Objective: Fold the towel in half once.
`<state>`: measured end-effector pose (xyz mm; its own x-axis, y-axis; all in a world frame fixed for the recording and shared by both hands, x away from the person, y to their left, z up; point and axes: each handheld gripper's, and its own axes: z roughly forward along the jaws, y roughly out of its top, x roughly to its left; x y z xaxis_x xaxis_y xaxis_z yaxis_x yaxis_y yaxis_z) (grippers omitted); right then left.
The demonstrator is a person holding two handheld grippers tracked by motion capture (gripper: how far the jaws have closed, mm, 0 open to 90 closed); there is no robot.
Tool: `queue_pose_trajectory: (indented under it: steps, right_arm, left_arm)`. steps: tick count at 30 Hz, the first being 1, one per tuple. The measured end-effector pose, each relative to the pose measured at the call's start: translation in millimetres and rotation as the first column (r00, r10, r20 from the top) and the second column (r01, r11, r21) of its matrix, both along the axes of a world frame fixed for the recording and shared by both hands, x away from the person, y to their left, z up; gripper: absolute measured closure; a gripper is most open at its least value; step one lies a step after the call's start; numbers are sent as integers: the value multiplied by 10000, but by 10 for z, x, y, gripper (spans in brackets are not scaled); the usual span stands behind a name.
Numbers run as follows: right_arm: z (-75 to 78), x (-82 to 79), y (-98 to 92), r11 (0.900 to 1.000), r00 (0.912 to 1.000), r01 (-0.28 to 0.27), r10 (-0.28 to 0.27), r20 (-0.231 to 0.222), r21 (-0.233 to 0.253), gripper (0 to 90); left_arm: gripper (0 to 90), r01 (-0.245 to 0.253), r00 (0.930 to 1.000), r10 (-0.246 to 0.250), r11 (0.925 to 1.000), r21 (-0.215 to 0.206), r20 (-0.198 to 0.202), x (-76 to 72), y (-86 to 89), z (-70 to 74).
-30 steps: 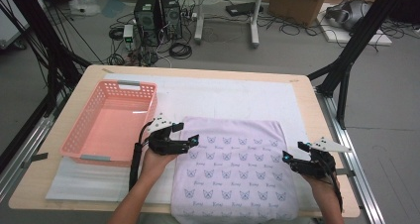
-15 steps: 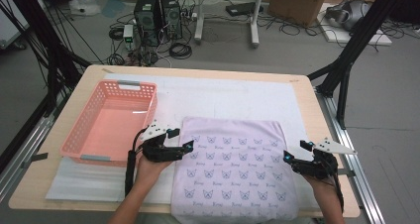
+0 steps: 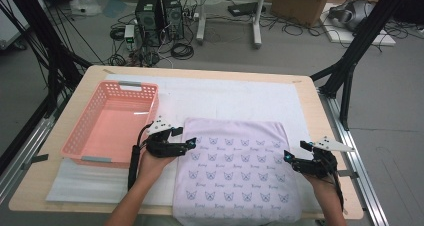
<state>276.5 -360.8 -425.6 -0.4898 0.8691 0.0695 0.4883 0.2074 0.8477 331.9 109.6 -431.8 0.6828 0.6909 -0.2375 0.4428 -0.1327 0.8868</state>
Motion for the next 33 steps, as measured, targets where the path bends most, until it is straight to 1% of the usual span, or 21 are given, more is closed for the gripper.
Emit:
queue_pose_trajectory:
  steps: [2, 3, 7, 9, 11, 13, 14, 15, 16, 19, 21, 22, 24, 25, 26, 27, 28, 29, 30, 31, 33]
  right_arm:
    - [-16, 48, 14, 10000, 9999, -30, 29, -154, -43, 223]
    - [-23, 75, 20, 10000, 9998, -69, 68, -212, -16, 232]
    - [-64, 187, 24, 10000, 9986, -49, 50, -527, 19, 241]
    - [-85, 247, 10, 10000, 9977, 38, -43, -680, -78, 242]
    - [-106, 299, 3, 9999, 9964, 108, -110, -838, -31, 251]
    - [-123, 348, 6, 9998, 9947, 156, -144, -1023, 110, 265]
    - [-130, 369, 15, 9999, 9942, 147, -146, -1068, 4, 270]
    - [-135, 391, 20, 9997, 9934, 188, -203, -1127, -139, 279]
    - [-143, 411, 28, 9996, 9924, 235, -252, -1208, -151, 288]
    - [-156, 484, 43, 9984, 9899, 352, -411, -1360, -451, 310]
    - [-157, 531, 61, 9965, 9872, 522, -614, -1474, -657, 318]
    - [-159, 555, 72, 9950, 9855, 611, -726, -1532, -785, 318]
    - [-162, 595, 92, 9927, 9833, 743, -888, -1590, -953, 321]
    - [-168, 614, 105, 9917, 9823, 800, -957, -1613, -1010, 321]
    - [-177, 632, 118, 9909, 9816, 821, -988, -1635, -1063, 326]
    - [-187, 646, 128, 9892, 9800, 887, -1076, -1672, -1166, 334]
    - [-200, 661, 136, 9878, 9781, 917, -1130, -1747, -1257, 339]
    - [-207, 666, 142, 9870, 9783, 940, -1158, -1716, -1300, 351]
    - [-201, 664, 151, 9858, 9776, 1025, -1245, -1696, -1331, 378]
    - [-197, 662, 155, 9847, 9777, 1034, -1266, -1678, -1401, 406]
    - [-188, 651, 166, 9860, 9803, 837, -1074, -1658, -1440, 522]
  left_arm:
    - [297, -136, 9999, 136, 9999, 72, -55, 48, -6, -21]
    - [297, -169, 9997, 173, 9996, 208, -181, 76, -11, -27]
    - [308, -380, 9989, 386, 9990, 216, -270, 139, -21, -70]
    - [316, -451, 9983, 467, 9979, 468, -356, 161, -35, -104]
    - [356, -529, 9980, 553, 9957, 754, -299, 175, -57, -127]
    - [355, -740, 9958, 783, 9936, 848, -480, 202, -66, -151]
    - [358, -833, 9940, 891, 9926, 886, -635, 219, -71, -169]
    - [359, -852, 9916, 949, 9904, 1089, -876, 246, -81, -179]
    - [356, -931, 9898, 1042, 9893, 1127, -967, 263, -96, -189]
    - [357, -1142, 9855, 1313, 9817, 1525, -1070, 315, -153, -191]
    - [357, -1261, 9831, 1456, 9781, 1657, -1113, 340, -197, -198]
    - [360, -1209, 9821, 1456, 9739, 1923, -1198, 356, -212, -201]
    - [365, -1219, 9840, 1469, 9679, 2199, -1011, 358, -261, -194]
    - [361, -1223, 9854, 1477, 9600, 2520, -846, 351, -288, -192]
    - [385, -1303, 9861, 1545, 9473, 2928, -612, 339, -319, -188]
    - [415, -1308, 9872, 1530, 9370, 3240, -439, 330, -339, -184]
    - [422, -1350, 9868, 1567, 9368, 3229, -421, 331, -349, -184]
    - [433, -1402, 9856, 1636, 9319, 3345, -428, 330, -353, -176]
    - [450, -1421, 9849, 1668, 9309, 3365, -456, 329, -351, -170]
    - [475, -1479, 9839, 1728, 9310, 3338, -458, 329, -349, -170]
    - [538, -1412, 9851, 1653, 9342, 3277, -466, 321, -361, -166]
